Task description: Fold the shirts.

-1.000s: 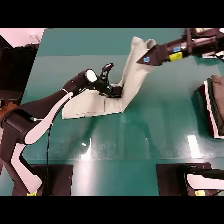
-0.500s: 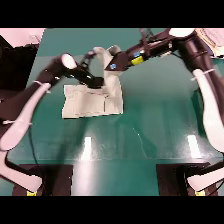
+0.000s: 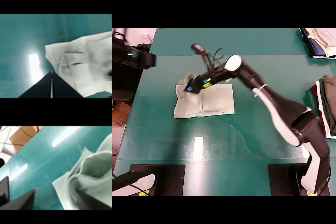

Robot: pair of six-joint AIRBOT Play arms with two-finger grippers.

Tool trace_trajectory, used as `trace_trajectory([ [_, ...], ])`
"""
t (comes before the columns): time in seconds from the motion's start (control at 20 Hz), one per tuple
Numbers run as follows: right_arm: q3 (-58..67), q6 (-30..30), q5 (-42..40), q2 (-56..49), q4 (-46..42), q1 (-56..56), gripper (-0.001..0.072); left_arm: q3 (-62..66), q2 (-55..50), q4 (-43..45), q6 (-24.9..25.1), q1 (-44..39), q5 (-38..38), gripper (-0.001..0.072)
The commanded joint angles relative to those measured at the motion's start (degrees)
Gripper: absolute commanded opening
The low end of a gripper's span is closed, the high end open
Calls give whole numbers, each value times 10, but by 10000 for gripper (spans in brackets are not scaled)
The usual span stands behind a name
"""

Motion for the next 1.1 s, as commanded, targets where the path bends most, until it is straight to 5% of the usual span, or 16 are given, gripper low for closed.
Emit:
trace_trajectory([
  [0.0,2,-18,-31,-23,-4,21,632,0,35,15,0,22,-17,30],
  [0.2,-32,55,212,32,-82,-51,535,-12,34,-24,-2,22,-14,30],
  [0.35,-155,59,267,90,-105,-123,520,-36,32,-59,-1,22,-11,30],
  [0.6,-376,75,134,203,-103,-238,434,-111,32,-81,-1,22,14,30],
  [0.65,-410,78,86,218,-97,-251,457,-125,32,-86,-1,22,19,30],
  [0.75,-454,78,21,227,-45,-263,699,-142,32,-99,-1,22,29,30],
  [1.05,-445,73,0,143,45,-221,709,-147,32,-123,-1,22,57,30],
])
